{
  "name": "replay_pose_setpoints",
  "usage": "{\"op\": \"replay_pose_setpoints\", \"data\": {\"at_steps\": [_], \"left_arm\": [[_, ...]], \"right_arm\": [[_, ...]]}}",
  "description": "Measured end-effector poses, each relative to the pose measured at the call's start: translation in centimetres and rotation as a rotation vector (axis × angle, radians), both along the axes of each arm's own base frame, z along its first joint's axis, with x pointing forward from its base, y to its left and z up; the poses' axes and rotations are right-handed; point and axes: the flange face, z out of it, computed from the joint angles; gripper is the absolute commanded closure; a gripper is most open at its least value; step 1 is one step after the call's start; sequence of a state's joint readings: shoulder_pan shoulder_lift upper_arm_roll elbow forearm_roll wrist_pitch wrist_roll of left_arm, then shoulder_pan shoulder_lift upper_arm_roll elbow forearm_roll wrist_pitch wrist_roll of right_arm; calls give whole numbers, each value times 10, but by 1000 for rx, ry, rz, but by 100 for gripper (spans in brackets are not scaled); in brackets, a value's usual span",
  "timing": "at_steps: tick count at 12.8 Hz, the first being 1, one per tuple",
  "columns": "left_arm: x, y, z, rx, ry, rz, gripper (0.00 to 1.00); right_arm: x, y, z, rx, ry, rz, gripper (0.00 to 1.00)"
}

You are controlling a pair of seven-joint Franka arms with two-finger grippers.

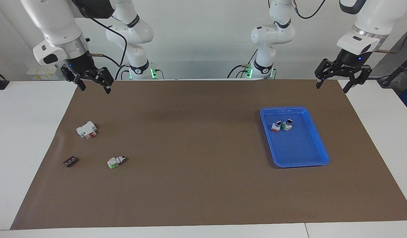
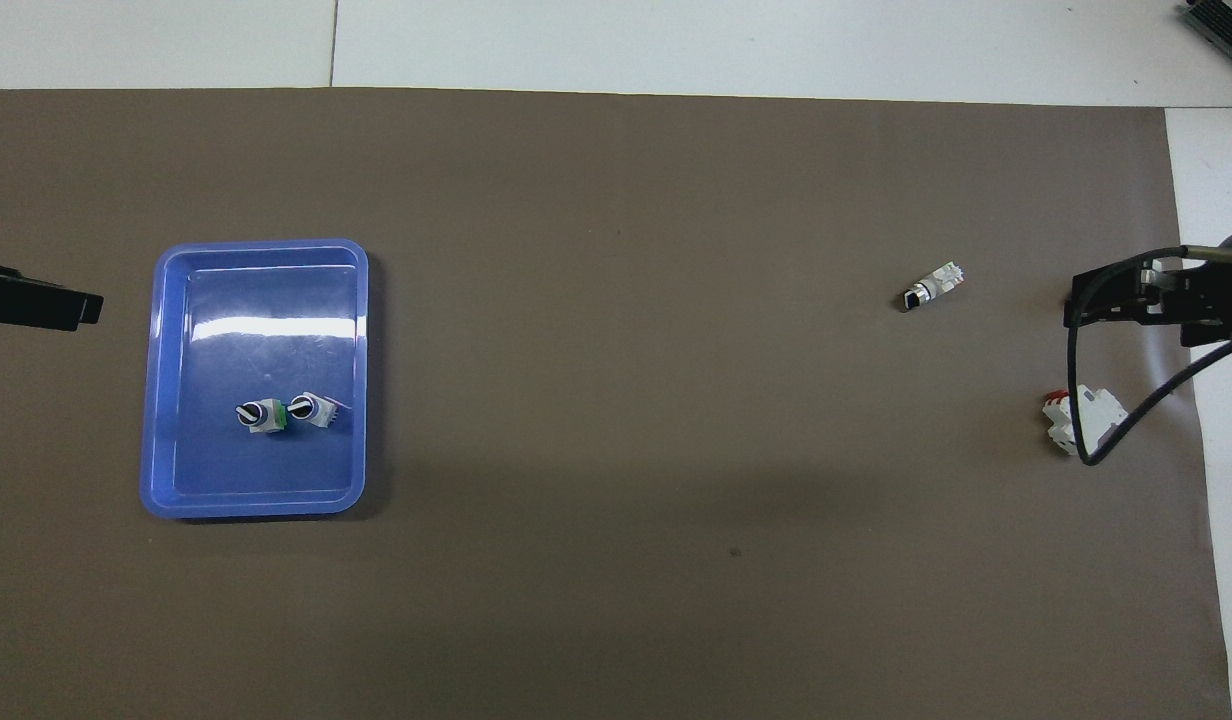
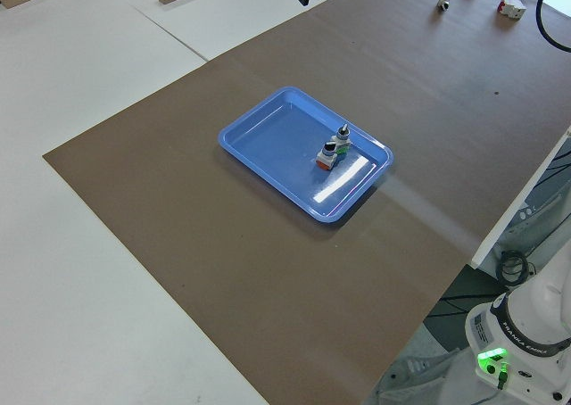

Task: Turn and place switch with both arms

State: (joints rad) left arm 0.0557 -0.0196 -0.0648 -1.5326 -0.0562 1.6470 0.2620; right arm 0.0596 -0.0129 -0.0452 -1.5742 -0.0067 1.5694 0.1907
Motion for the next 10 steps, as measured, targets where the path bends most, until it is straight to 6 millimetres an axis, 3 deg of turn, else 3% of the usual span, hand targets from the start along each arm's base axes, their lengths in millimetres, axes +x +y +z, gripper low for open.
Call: {"op": "replay_pose_setpoints", "data": {"at_steps": [7,10], "left_arm": [[-9,-1,-5,-2,89,40,0],[-16,7,0,-1,128,52,0]], "right_arm": [[0,0,0,2,-1,0,1],[0,-1,0,2,-1,-2,1]]}}
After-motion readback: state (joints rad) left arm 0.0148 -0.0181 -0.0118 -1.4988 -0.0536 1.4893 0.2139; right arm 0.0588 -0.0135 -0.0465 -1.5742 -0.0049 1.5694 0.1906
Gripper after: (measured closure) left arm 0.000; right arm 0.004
